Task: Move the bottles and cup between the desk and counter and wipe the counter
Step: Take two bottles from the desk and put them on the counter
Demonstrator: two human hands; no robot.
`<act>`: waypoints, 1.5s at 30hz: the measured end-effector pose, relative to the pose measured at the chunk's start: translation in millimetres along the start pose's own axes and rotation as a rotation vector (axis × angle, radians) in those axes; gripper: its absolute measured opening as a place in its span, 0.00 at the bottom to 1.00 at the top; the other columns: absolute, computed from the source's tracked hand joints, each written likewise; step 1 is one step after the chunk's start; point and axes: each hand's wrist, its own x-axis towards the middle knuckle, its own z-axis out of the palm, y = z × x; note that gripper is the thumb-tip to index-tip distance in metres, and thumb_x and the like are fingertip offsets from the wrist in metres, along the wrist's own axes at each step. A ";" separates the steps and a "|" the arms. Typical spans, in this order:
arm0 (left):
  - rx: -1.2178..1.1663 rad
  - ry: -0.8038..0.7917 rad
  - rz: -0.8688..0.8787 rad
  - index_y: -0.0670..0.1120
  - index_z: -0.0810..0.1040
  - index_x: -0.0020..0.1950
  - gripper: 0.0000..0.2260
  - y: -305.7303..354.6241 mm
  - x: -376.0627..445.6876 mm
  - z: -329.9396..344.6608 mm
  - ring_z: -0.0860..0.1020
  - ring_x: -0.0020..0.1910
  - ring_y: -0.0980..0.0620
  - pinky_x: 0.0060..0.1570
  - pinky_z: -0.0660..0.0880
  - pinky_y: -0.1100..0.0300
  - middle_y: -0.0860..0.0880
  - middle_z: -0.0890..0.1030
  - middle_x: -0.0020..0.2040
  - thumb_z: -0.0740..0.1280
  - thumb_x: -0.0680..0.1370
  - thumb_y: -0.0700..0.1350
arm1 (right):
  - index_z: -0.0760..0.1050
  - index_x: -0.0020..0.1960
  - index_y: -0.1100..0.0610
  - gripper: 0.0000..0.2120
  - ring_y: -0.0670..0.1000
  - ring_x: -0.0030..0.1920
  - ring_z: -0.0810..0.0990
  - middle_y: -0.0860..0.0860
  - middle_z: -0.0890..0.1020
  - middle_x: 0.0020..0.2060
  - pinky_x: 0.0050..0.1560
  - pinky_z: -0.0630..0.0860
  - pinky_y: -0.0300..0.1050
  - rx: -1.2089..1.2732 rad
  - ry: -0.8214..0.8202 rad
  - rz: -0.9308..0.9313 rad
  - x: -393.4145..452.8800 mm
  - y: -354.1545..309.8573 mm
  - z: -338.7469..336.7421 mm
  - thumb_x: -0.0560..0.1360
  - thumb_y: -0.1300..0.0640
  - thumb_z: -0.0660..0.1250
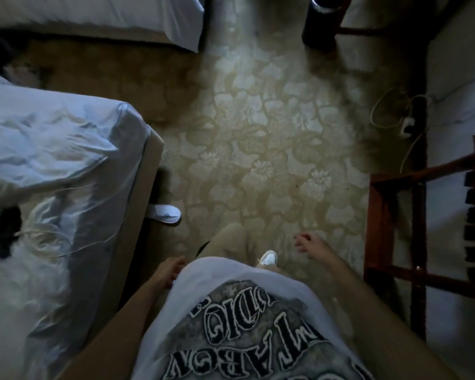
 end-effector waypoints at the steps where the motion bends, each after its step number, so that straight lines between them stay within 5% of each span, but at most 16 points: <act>1: -0.003 -0.001 0.000 0.46 0.75 0.42 0.15 7.2 23.1 -2.3 0.66 0.32 0.49 0.33 0.60 0.58 0.44 0.69 0.36 0.68 0.71 0.58 | 0.73 0.62 0.60 0.14 0.49 0.42 0.79 0.57 0.81 0.53 0.39 0.72 0.41 -0.020 -0.002 -0.040 18.7 -29.1 -18.3 0.81 0.54 0.58; 4: -0.046 -0.029 -0.068 0.49 0.73 0.37 0.11 64.8 63.5 -1.0 0.61 0.29 0.51 0.32 0.55 0.58 0.48 0.65 0.31 0.69 0.71 0.55 | 0.74 0.61 0.58 0.13 0.51 0.44 0.80 0.55 0.82 0.50 0.40 0.72 0.41 -0.056 0.049 -0.092 69.6 -104.9 -66.8 0.81 0.53 0.58; 6: -0.061 -0.035 -0.087 0.48 0.74 0.37 0.11 127.2 67.4 3.6 0.65 0.29 0.49 0.32 0.61 0.58 0.47 0.68 0.31 0.68 0.72 0.54 | 0.74 0.60 0.58 0.12 0.52 0.46 0.80 0.56 0.81 0.50 0.39 0.72 0.40 -0.066 0.067 -0.089 97.5 -139.3 -88.6 0.81 0.54 0.58; 8: -0.069 -0.068 -0.075 0.47 0.77 0.43 0.10 193.8 91.5 2.3 0.76 0.39 0.46 0.44 0.77 0.50 0.45 0.77 0.39 0.68 0.73 0.53 | 0.74 0.61 0.60 0.12 0.54 0.48 0.80 0.57 0.80 0.50 0.44 0.75 0.43 -0.071 0.086 -0.054 127.3 -164.4 -106.7 0.81 0.56 0.58; 10: -0.079 -0.077 -0.063 0.46 0.77 0.44 0.07 279.5 100.0 -1.2 0.78 0.44 0.45 0.53 0.79 0.48 0.45 0.78 0.43 0.65 0.77 0.49 | 0.74 0.59 0.61 0.11 0.55 0.47 0.80 0.56 0.80 0.48 0.49 0.77 0.49 -0.061 0.095 0.057 146.9 -182.4 -121.5 0.81 0.57 0.58; 13: -0.012 -0.110 0.083 0.45 0.72 0.41 0.11 431.3 98.0 -7.1 0.71 0.30 0.51 0.31 0.69 0.61 0.45 0.72 0.36 0.61 0.82 0.46 | 0.74 0.52 0.59 0.08 0.50 0.39 0.77 0.54 0.79 0.42 0.40 0.74 0.43 -0.087 0.038 0.214 161.2 -207.7 -141.7 0.81 0.57 0.59; 17: 0.167 -0.083 0.322 0.43 0.74 0.54 0.09 614.3 109.1 -17.2 0.76 0.39 0.49 0.38 0.70 0.60 0.45 0.79 0.45 0.61 0.82 0.48 | 0.74 0.55 0.57 0.10 0.51 0.46 0.75 0.54 0.78 0.47 0.43 0.69 0.43 -0.074 0.049 0.246 190.0 -275.3 -182.7 0.80 0.53 0.60; 22: 0.183 -0.093 0.480 0.41 0.76 0.57 0.11 792.3 139.7 -20.9 0.78 0.40 0.50 0.39 0.71 0.59 0.45 0.81 0.46 0.61 0.82 0.48 | 0.75 0.49 0.57 0.07 0.52 0.45 0.75 0.58 0.81 0.48 0.44 0.68 0.45 0.018 0.104 0.224 272.9 -368.2 -239.5 0.80 0.54 0.61; 28: 0.144 -0.067 0.248 0.44 0.73 0.50 0.07 901.2 199.3 -18.3 0.74 0.32 0.52 0.26 0.66 0.65 0.45 0.77 0.41 0.61 0.82 0.47 | 0.74 0.49 0.62 0.07 0.49 0.36 0.71 0.58 0.77 0.44 0.34 0.65 0.42 0.036 0.092 0.220 412.6 -508.4 -318.1 0.80 0.59 0.59; 31: 0.033 -0.025 0.122 0.45 0.71 0.41 0.10 929.3 214.3 -22.1 0.67 0.26 0.54 0.21 0.60 0.67 0.47 0.72 0.35 0.61 0.82 0.46 | 0.75 0.43 0.58 0.08 0.56 0.40 0.76 0.62 0.81 0.44 0.40 0.73 0.49 0.079 0.132 0.148 478.1 -593.1 -367.6 0.79 0.58 0.62; 33: 0.038 0.009 0.079 0.43 0.75 0.44 0.08 958.9 221.8 -27.0 0.72 0.30 0.52 0.26 0.66 0.64 0.47 0.74 0.38 0.63 0.81 0.45 | 0.74 0.39 0.51 0.09 0.59 0.43 0.79 0.64 0.83 0.47 0.47 0.78 0.57 0.067 0.172 0.091 536.8 -640.6 -404.3 0.78 0.58 0.63; 36: 0.093 0.034 0.103 0.39 0.77 0.52 0.07 1010.4 231.3 -32.2 0.76 0.47 0.46 0.41 0.71 0.58 0.45 0.78 0.46 0.63 0.81 0.42 | 0.78 0.48 0.57 0.06 0.55 0.41 0.80 0.58 0.82 0.45 0.36 0.74 0.43 0.064 0.187 -0.021 566.5 -752.1 -457.6 0.79 0.58 0.63; 39: 0.191 -0.008 0.095 0.35 0.78 0.57 0.12 1071.1 269.9 -42.3 0.78 0.54 0.42 0.48 0.72 0.56 0.41 0.79 0.54 0.63 0.81 0.44 | 0.77 0.54 0.56 0.08 0.49 0.38 0.80 0.54 0.82 0.44 0.34 0.69 0.37 0.064 0.183 -0.067 606.5 -827.0 -497.0 0.80 0.55 0.61; 42: 0.239 -0.027 0.097 0.36 0.78 0.55 0.11 1147.7 320.9 -56.0 0.78 0.50 0.43 0.46 0.72 0.54 0.40 0.80 0.54 0.63 0.81 0.43 | 0.77 0.53 0.56 0.07 0.47 0.36 0.80 0.53 0.82 0.42 0.36 0.70 0.38 0.133 0.211 -0.040 649.7 -861.2 -521.3 0.80 0.56 0.61; 45: 0.394 -0.038 0.140 0.44 0.77 0.48 0.06 1258.6 351.4 -64.0 0.74 0.42 0.50 0.47 0.70 0.57 0.49 0.77 0.43 0.62 0.81 0.42 | 0.77 0.54 0.61 0.09 0.51 0.37 0.80 0.55 0.83 0.41 0.42 0.76 0.44 0.212 0.260 0.105 677.3 -867.6 -537.4 0.79 0.57 0.61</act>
